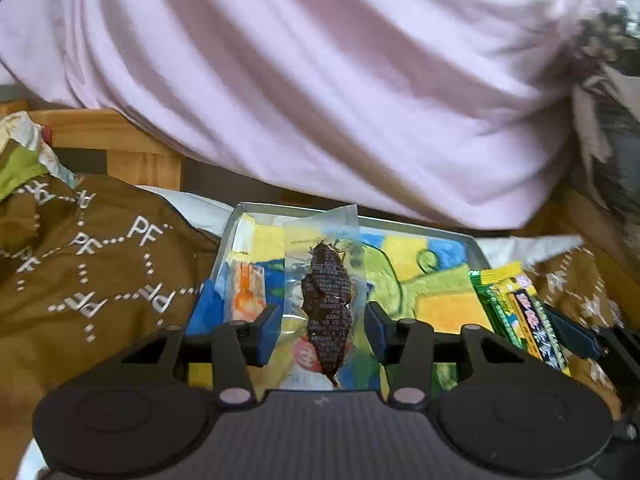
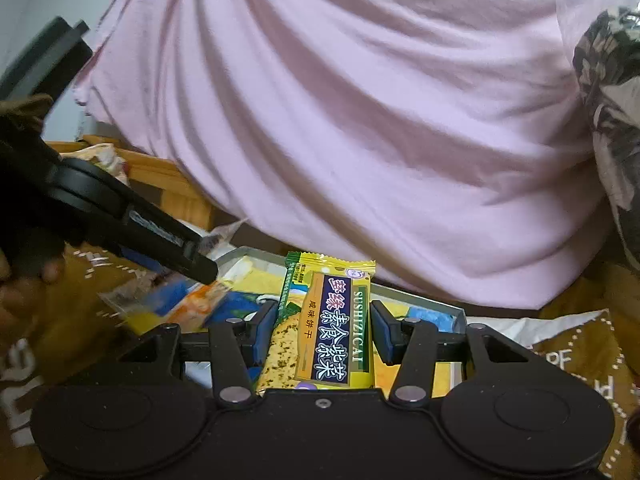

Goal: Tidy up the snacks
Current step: 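Carry the wafer pack with the right tool while the left tool carries the meat bag over the tray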

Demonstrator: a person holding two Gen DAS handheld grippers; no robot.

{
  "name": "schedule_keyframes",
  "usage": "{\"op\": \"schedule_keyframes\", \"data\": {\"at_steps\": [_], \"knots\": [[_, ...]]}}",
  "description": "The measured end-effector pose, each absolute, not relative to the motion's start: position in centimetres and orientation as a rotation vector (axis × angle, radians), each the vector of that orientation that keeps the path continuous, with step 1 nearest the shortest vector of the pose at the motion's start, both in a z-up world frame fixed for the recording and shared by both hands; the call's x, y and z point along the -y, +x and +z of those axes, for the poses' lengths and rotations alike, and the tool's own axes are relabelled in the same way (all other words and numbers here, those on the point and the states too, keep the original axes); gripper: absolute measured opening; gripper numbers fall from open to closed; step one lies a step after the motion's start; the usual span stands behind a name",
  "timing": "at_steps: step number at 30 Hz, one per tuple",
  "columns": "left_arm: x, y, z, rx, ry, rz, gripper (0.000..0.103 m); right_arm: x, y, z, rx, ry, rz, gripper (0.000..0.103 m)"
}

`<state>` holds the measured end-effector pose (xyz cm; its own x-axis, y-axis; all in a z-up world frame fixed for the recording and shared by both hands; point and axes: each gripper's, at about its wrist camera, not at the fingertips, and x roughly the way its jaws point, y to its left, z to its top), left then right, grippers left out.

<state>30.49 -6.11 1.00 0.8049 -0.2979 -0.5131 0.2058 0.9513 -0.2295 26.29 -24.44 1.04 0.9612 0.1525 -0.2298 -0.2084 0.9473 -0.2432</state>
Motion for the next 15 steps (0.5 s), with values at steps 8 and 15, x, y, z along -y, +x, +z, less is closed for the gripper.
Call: {"op": "schedule_keyframes", "data": {"at_steps": [8,15], "knots": [[8.3,35.9,-2.8,-0.611,-0.163,-0.198,0.05,24.6,32.8,-2.1,-0.326,-0.235,0.143,0.051],[9.4,38.0,-5.5,-0.712,-0.12,-0.213,0.05,24.7,36.4,-4.3,-0.445,-0.19,0.136,0.051]]}}
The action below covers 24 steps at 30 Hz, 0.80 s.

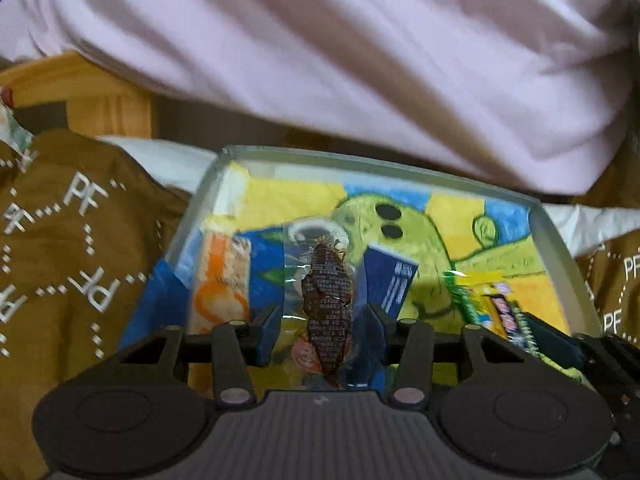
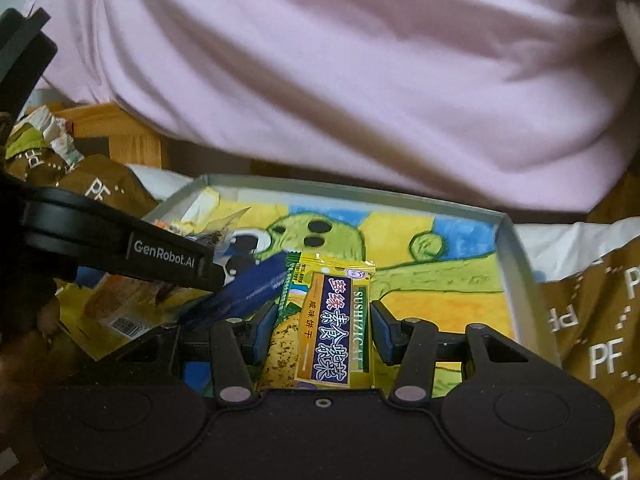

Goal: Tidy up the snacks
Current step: 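Carry the wafer pack with the right tool while the left tool carries the meat bag over the tray, then open both tools to drop the wafer pack and meat bag into the tray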

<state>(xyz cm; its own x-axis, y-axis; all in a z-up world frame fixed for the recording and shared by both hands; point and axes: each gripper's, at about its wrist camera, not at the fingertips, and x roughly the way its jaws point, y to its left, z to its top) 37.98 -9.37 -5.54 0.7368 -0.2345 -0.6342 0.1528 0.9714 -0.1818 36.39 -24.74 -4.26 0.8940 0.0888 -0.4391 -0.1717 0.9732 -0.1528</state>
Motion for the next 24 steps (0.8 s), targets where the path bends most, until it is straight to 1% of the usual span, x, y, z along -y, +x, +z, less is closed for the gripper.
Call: {"op": "schedule_keyframes", "data": {"at_steps": [4,7,8,9,10,11,13,16,18,20,22,24], "knots": [[9.2,38.5,-6.6,-0.729,-0.113,-0.193,0.051,25.3,36.7,-5.2,-0.489,-0.166,0.135,0.052],[9.2,38.6,-7.3,-0.75,-0.112,-0.189,0.051,25.1,37.2,-5.5,-0.515,-0.154,0.133,0.056],[9.1,38.6,-7.3,-0.755,-0.117,-0.195,0.052,25.1,37.2,-5.4,-0.511,-0.146,0.126,0.061],[9.0,38.6,-7.3,-0.761,-0.128,-0.197,0.055,25.2,37.0,-5.2,-0.507,-0.138,0.122,0.065],[8.9,38.6,-7.2,-0.772,-0.145,-0.198,0.058,25.4,36.9,-5.0,-0.498,-0.129,0.123,0.073],[8.7,38.6,-7.0,-0.776,-0.162,-0.197,0.062,25.5,36.7,-4.7,-0.483,-0.123,0.125,0.077],[8.4,38.2,-6.5,-0.77,-0.192,-0.197,0.065,25.8,36.3,-4.1,-0.463,-0.115,0.123,0.083],[7.9,37.3,-5.3,-0.746,-0.219,-0.201,0.073,26.6,35.4,-2.7,-0.432,-0.094,0.118,0.088],[7.6,36.6,-4.2,-0.711,-0.224,-0.185,0.085,27.1,34.5,-1.5,-0.4,-0.067,0.114,0.094],[7.0,35.5,-2.8,-0.661,-0.228,-0.174,0.088,27.7,33.3,-0.4,-0.358,-0.037,0.109,0.1],[6.4,34.3,-1.4,-0.623,-0.234,-0.172,0.091,28.2,32.0,0.9,-0.316,-0.01,0.11,0.102],[5.8,33.2,-0.1,-0.585,-0.245,-0.159,0.099,28.5,30.5,2.2,-0.275,0.009,0.117,0.102]]}}
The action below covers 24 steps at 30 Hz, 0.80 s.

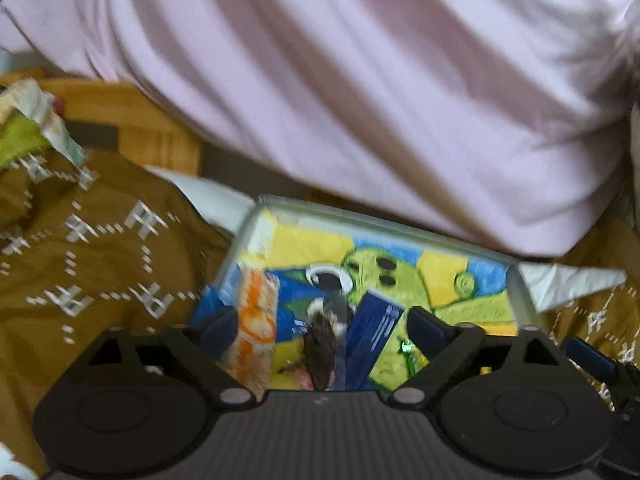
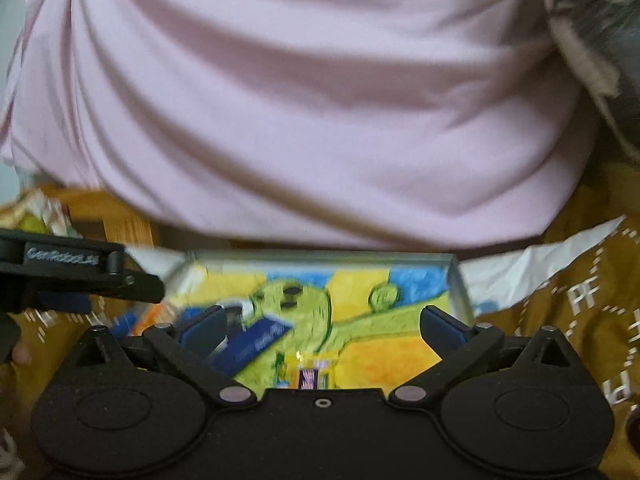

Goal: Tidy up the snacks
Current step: 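Open both tools to drop the wafer pack and meat bag into the tray, then lift both tools away from the tray back over the snacks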

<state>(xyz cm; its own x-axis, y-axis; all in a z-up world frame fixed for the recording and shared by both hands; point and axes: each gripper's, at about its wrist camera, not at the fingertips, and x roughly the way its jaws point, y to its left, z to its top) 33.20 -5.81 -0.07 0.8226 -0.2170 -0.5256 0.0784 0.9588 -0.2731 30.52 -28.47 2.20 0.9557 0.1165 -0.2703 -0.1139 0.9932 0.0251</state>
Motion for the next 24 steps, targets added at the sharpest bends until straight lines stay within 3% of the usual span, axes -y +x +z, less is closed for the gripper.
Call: {"op": "schedule_keyframes", "data": {"at_steps": [12,24], "knots": [[3.4,22.3,5.7,-0.366,-0.217,-0.128,0.103,28.8,19.2,7.6,-0.118,0.044,0.127,0.102],[1.0,12.0,5.0,-0.357,-0.224,-0.134,0.103,27.6,7.9,6.7,-0.151,0.015,0.123,0.102]]}}
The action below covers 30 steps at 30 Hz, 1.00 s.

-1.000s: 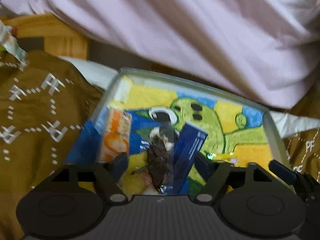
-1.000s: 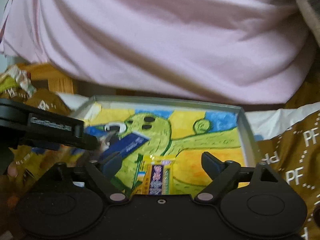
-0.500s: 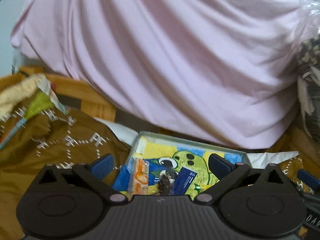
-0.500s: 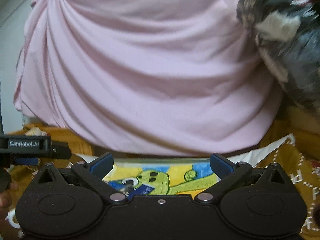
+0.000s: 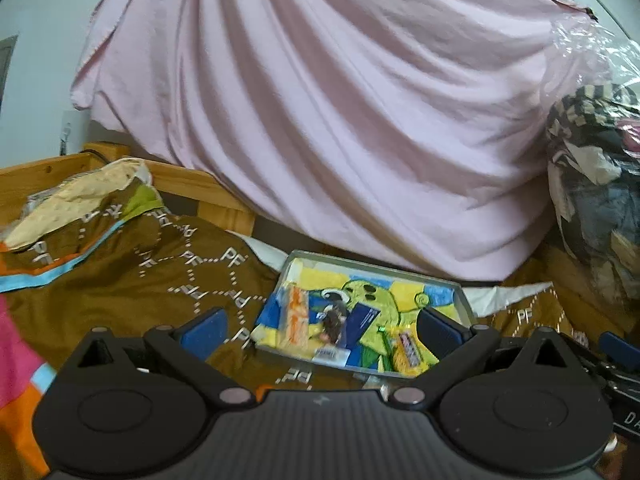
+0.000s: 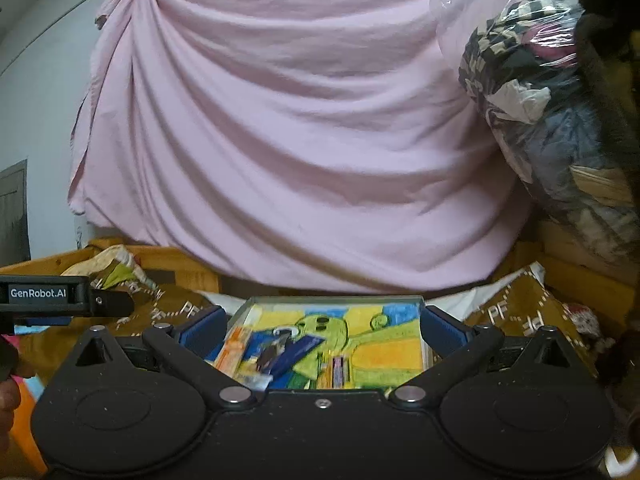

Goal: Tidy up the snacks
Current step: 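Lift both tools away from the tray back over the snacks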

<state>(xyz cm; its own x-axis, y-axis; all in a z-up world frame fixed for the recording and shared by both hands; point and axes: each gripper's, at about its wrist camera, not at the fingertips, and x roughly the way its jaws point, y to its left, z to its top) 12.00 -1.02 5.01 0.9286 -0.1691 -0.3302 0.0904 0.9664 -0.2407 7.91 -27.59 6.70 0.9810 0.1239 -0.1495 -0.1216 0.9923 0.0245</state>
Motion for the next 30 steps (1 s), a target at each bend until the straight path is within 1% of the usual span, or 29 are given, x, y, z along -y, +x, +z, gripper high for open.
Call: {"op": "schedule_keyframes", "data": {"at_steps": [7,14,18,23,30], "knots": [[0.5,7.6,3.7,-0.375,-0.174,-0.141,0.103,26.7,3.5,5.3,-0.194,0.022,0.118,0.102],[0.3,4.4,1.9,-0.406,-0.101,-0.151,0.103,26.2,1.3,4.0,-0.295,-0.045,0.102,0.102],[0.2,3.6,0.4,-0.479,-0.078,-0.167,0.103,25.7,0.9,3.2,-0.358,-0.082,0.081,0.102],[0.8,4.0,-1.4,-0.634,-0.046,-0.204,0.103,25.3,1.1,2.1,-0.448,-0.112,0.063,0.102],[1.1,4.1,-2.3,-0.691,-0.027,-0.235,0.103,25.2,1.8,1.2,-0.526,-0.118,0.039,0.102]]}}
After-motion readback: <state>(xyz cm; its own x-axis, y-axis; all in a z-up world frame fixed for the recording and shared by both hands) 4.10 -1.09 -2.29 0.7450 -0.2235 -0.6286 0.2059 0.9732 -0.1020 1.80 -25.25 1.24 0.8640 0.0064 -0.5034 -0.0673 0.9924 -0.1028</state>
